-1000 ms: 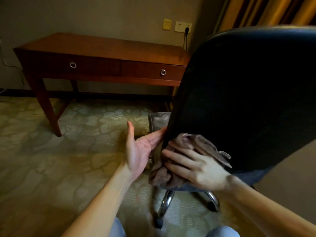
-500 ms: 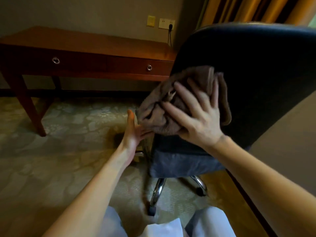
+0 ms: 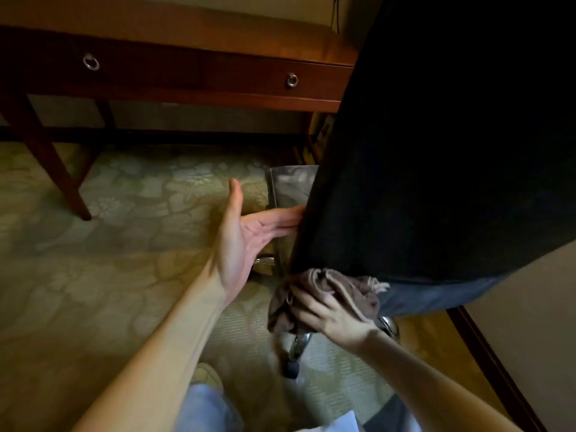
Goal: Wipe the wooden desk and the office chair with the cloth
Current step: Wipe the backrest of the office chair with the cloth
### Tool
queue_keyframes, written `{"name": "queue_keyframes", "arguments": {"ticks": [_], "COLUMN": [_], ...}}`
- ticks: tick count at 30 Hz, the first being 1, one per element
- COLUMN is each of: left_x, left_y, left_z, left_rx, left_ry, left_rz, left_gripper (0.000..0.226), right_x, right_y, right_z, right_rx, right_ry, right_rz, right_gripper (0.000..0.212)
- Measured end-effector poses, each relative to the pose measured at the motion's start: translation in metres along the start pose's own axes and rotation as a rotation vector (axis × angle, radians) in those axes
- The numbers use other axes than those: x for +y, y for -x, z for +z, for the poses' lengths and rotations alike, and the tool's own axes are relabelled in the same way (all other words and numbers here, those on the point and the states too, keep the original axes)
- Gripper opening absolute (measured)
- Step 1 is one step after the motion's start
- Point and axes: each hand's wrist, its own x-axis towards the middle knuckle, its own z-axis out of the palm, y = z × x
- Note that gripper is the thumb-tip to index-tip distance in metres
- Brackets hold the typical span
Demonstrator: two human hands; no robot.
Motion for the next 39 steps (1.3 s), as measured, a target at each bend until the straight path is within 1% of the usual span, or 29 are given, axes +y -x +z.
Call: {"name": "queue_keyframes", "arguments": {"ticks": [1, 3, 4, 5, 7, 9, 11, 14, 16, 19, 20, 22, 24, 25, 27, 28, 29, 31, 33, 36, 38, 39], "left_x": [-0.001, -0.002, -0.002, -0.003, -0.006, -0.004, 0.000, -0.002, -0.007, -0.027, -0.037, -0.055, -0.070, -0.073, -0.073, -0.070, -0.065, -0.058, -0.057, -0.061, -0.062, -0.060], "left_y": [0.000, 0.001, 0.001, 0.002, 0.004, 0.001, 0.006, 0.017, 0.024, 0.021, 0.020, 0.016, 0.011, 0.006, -0.007, -0.012, -0.017, -0.024, -0.027, -0.027, -0.026, -0.025], "left_z": [0.000, 0.002, 0.006, 0.010, 0.019, 0.023, 0.023, 0.017, 0.017, 0.013, 0.009, 0.000, -0.011, -0.017, -0.028, -0.033, -0.036, -0.043, -0.048, -0.056, -0.057, -0.056], "left_rx": [-0.008, -0.014, 0.000, 0.023, 0.102, 0.158, 0.150, 0.131, 0.161, 0.197, 0.202, 0.211, 0.198, 0.180, 0.151, 0.131, 0.105, 0.068, 0.062, 0.059, 0.041, 0.031], "left_ry": [0.000, 0.005, -0.003, -0.015, -0.026, -0.033, -0.075, -0.209, -0.187, -0.137, -0.119, -0.060, 0.012, 0.036, 0.021, 0.006, -0.009, -0.051, -0.084, -0.038, -0.040, -0.048], "left_rz": [0.001, 0.005, 0.012, 0.013, 0.011, -0.018, -0.060, -0.063, -0.068, -0.091, -0.095, -0.074, -0.061, -0.096, -0.208, -0.244, -0.254, -0.250, -0.217, -0.210, -0.203, -0.195], "left_gripper": [0.107, 0.106, 0.104, 0.103, 0.096, 0.086, 0.074, 0.053, 0.048, 0.047, 0.042, 0.031, 0.026, 0.030, 0.055, 0.064, 0.069, 0.073, 0.076, 0.081, 0.084, 0.086], "right_x": [-0.012, -0.028, -0.027, -0.023, -0.001, 0.034, 0.066, 0.100, 0.108, 0.102, 0.097, 0.083, 0.064, 0.054, 0.034, 0.024, 0.016, -0.004, -0.020, -0.040, -0.048, -0.053], "right_y": [0.006, 0.012, 0.011, 0.010, 0.007, -0.001, -0.012, -0.032, -0.044, -0.062, -0.067, -0.071, -0.069, -0.068, -0.065, -0.064, -0.063, -0.056, -0.047, -0.044, -0.042, -0.037], "right_z": [0.009, 0.011, 0.006, -0.002, -0.031, -0.074, -0.123, -0.178, -0.201, -0.204, -0.195, -0.166, -0.130, -0.110, -0.079, -0.068, -0.057, -0.028, -0.001, 0.028, 0.034, 0.037], "right_rx": [-0.090, -0.251, -0.277, -0.238, -0.092, -0.001, 0.098, 0.267, 0.363, 0.527, 0.553, 0.548, 0.489, 0.453, 0.385, 0.347, 0.299, 0.187, 0.082, -0.163, -0.398, -0.446], "right_ry": [0.043, 0.021, -0.018, -0.065, -0.179, -0.240, -0.205, -0.069, 0.001, 0.072, 0.081, 0.049, 0.018, 0.007, 0.006, 0.008, 0.000, -0.067, -0.158, -0.235, -0.288, -0.305], "right_rz": [-0.031, -0.025, -0.022, -0.024, -0.022, 0.060, 0.141, 0.228, 0.281, 0.394, 0.425, 0.461, 0.437, 0.390, 0.288, 0.267, 0.244, 0.212, 0.163, 0.046, 0.000, -0.010], "right_gripper": [0.050, 0.068, 0.067, 0.059, 0.039, 0.032, 0.033, 0.032, 0.035, 0.039, 0.040, 0.043, 0.043, 0.040, 0.029, 0.029, 0.036, 0.046, 0.042, 0.046, 0.049, 0.051]}}
